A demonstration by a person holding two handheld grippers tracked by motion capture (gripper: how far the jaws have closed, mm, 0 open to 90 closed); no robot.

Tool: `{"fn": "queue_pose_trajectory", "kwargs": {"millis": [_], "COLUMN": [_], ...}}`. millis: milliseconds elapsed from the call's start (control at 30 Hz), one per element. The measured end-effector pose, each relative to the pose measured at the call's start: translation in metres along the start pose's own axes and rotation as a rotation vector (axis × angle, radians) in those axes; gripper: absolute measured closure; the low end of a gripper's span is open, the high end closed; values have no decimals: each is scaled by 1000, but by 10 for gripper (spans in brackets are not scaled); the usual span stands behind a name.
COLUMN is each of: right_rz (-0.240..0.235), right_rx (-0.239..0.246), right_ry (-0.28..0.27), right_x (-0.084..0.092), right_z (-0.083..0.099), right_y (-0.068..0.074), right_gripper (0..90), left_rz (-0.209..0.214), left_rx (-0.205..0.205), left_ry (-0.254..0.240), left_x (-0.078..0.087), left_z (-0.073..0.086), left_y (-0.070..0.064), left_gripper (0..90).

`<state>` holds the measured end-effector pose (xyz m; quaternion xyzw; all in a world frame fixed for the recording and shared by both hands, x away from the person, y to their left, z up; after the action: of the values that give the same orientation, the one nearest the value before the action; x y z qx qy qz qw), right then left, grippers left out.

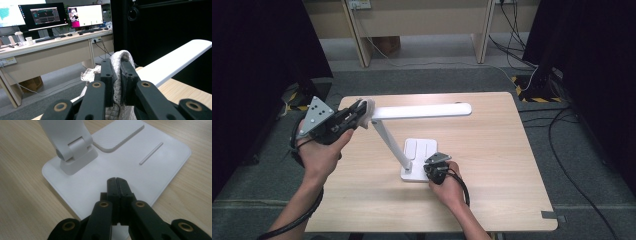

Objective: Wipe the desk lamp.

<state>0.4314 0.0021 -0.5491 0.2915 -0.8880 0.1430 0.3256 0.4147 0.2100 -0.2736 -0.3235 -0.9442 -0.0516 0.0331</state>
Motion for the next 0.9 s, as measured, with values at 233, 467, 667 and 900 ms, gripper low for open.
{"fn": "queue_pose_trajectory", "kwargs": {"millis": [233,467,667,900], "right_rz": [0,1,2,1], "right_rx": [-1,-4,-5,1], "right_ry": [0,-2,-5,-8], "right_x": [0,0,0,0], "right_z": [0,0,0,0], "right_y": [0,0,0,0], "right_gripper": [900,900,900,900], "left_rz": [24,29,39,42], "left_rx": [4,6,3,-9], "left_ry": [-9,-38,-50,-48], "left_x": [-3,-8,-14,-20], "left_z": [-2,-1,-1,-2], "left_y": [-6,-12,-20,-26], "left_gripper": [823,823,823,822]}}
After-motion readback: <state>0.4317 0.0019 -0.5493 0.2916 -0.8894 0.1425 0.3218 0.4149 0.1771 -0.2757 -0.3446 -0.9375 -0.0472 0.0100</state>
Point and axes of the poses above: each handheld gripper's, and its own axes: x roughly backward along the jaws, z roughly out of its underside, y roughly to its left, the point moved 7 cm from there along -x, roughly forward along the jaws, and after that the axes turned 5 degrees about z, right-handed, at the moved point
